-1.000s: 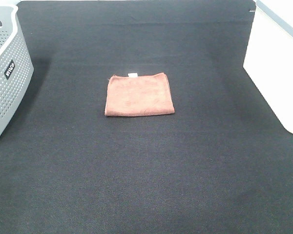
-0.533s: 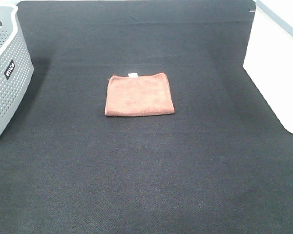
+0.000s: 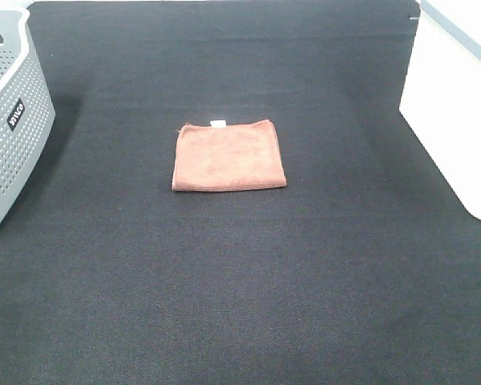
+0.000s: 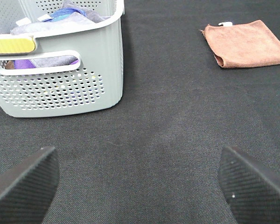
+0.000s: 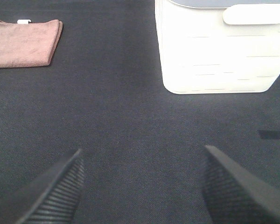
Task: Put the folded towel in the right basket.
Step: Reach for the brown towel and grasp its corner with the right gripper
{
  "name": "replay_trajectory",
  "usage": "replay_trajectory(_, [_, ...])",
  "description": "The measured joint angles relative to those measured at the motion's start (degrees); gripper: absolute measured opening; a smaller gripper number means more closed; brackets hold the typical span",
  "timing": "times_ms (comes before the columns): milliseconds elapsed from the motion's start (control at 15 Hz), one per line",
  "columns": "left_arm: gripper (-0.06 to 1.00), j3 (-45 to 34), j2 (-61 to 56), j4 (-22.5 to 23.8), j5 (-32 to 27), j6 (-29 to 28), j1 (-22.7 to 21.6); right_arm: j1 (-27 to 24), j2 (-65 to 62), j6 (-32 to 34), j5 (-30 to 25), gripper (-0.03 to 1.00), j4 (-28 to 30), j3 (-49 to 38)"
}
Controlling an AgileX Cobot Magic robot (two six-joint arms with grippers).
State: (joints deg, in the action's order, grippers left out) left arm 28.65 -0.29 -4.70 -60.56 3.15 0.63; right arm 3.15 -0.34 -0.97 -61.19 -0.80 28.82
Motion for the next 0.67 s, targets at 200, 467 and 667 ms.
replay_trajectory(200, [0.88, 0.0, 0.0, 0.0, 0.0, 0.0, 0.0, 0.0, 0.0, 0.0, 0.0, 0.66, 0.0, 0.0])
replay_trajectory(467, [0.88, 0.0, 0.0, 0.0, 0.0, 0.0, 0.0, 0.0, 0.0, 0.0, 0.0, 0.66, 0.0, 0.0])
replay_trajectory(667, [0.88, 0.0, 0.0, 0.0, 0.0, 0.0, 0.0, 0.0, 0.0, 0.0, 0.0, 0.66, 0.0, 0.0])
